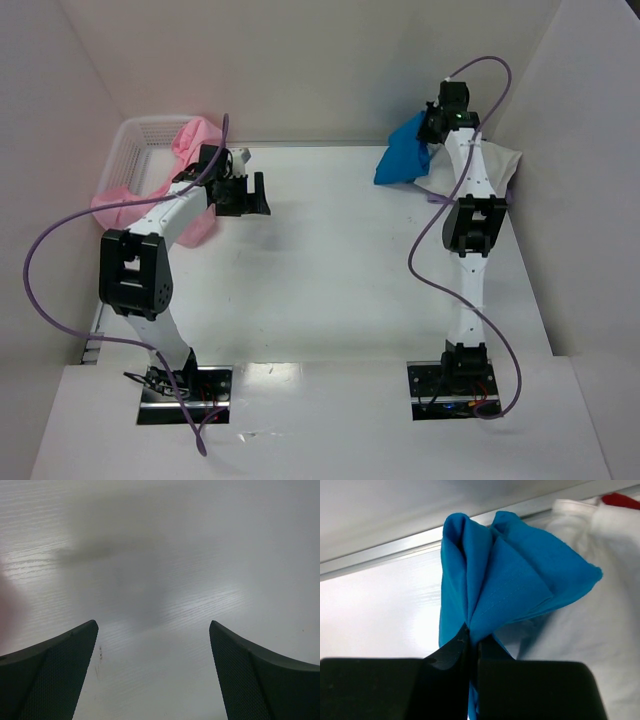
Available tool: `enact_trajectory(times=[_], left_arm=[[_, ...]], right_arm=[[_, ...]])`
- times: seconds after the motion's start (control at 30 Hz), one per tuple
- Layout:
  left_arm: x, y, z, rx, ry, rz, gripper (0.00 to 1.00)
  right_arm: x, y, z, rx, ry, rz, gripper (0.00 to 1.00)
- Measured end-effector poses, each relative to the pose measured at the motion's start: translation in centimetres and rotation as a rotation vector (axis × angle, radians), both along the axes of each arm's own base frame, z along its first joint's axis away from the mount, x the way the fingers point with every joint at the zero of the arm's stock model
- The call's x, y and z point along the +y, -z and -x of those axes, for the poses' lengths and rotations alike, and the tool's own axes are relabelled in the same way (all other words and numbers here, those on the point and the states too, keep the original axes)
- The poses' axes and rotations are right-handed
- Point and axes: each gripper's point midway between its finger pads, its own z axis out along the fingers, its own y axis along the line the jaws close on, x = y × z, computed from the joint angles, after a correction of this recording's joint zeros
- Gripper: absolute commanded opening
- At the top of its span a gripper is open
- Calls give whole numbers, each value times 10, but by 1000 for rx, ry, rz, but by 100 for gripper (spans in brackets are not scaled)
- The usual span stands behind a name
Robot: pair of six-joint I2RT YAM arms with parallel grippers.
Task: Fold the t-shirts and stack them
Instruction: Put the neatly folded tshirt into the corner of the board with the right arm
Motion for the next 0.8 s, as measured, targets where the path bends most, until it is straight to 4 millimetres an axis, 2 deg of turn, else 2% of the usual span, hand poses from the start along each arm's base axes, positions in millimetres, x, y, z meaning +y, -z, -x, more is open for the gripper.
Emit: enact_trajectory(times=[0.13, 0.33, 0.47, 0.6, 0.8], left_arm=[[-1, 2, -2, 2, 1, 8, 100], [-3, 5, -2, 8, 11, 23, 100], [-4, 6, -2, 13, 15, 26, 100], [-4, 1, -5, 1, 17, 25, 100], [-5, 0, -6, -1, 18, 26, 100]], right_arm=[[-15, -13, 8, 2, 13, 10, 0], [-50, -52, 17, -58, 42, 40, 0], [-70, -69, 22, -84, 68, 63, 0], [-85, -69, 26, -74, 95, 88, 0], [-97, -66, 31, -51, 123, 130, 0]])
